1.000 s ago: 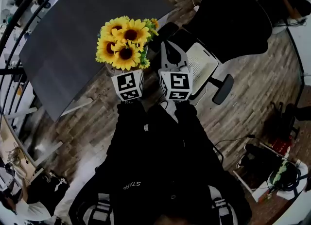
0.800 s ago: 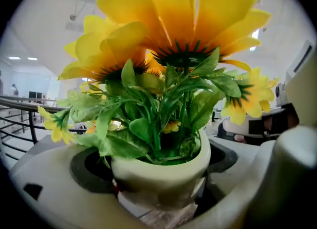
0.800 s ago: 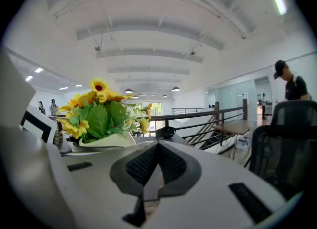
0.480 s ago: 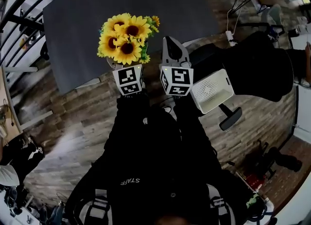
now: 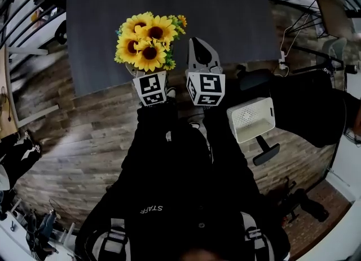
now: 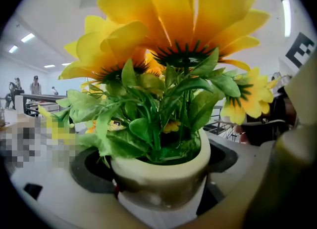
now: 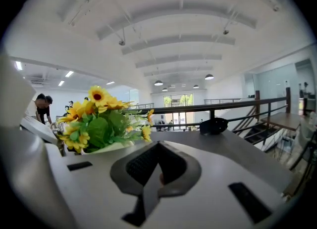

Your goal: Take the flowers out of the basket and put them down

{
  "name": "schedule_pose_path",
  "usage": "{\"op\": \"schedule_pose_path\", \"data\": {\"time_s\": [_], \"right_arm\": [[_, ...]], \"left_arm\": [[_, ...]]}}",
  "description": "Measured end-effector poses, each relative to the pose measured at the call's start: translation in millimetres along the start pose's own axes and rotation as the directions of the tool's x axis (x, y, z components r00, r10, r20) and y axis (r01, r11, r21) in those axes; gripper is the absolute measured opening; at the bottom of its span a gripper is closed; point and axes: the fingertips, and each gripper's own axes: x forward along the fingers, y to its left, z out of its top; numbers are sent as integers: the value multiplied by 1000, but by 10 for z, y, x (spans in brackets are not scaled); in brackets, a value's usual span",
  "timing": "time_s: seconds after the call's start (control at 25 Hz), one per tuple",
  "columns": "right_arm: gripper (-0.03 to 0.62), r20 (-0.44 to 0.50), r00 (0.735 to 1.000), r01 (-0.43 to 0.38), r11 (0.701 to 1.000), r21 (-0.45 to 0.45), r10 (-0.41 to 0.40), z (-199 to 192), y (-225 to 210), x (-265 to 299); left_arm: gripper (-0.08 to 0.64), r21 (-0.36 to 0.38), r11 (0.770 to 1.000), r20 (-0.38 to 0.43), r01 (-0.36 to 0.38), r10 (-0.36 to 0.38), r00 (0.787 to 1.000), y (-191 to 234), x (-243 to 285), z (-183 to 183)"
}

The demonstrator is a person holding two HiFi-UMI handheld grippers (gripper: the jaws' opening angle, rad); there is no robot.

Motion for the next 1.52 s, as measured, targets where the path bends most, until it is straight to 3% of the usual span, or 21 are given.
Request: {"op": "schedule_pose_path", "data": {"time_s": [0.52,0.8,1.2,1.52], "right_arm": [[12,-133,986,-104,995,-8,102,-791,168,763],[12,-190,974,-131,991,-14,126,-1192,256,1049],[12,-230,965,-128,992,-5,124,-1383,250,1160],[12,-247,960,-135,991,-13,128,-1442,372,1195]], "left_arm": [[509,-44,995,-87,-90,86,992,462,509,-883],[509,-61,994,-126,-96,88,988,563,701,-1313],[509,-73,992,-179,-100,85,980,619,780,-1660],[509,9,996,-192,-85,85,978,692,795,-1706]]}}
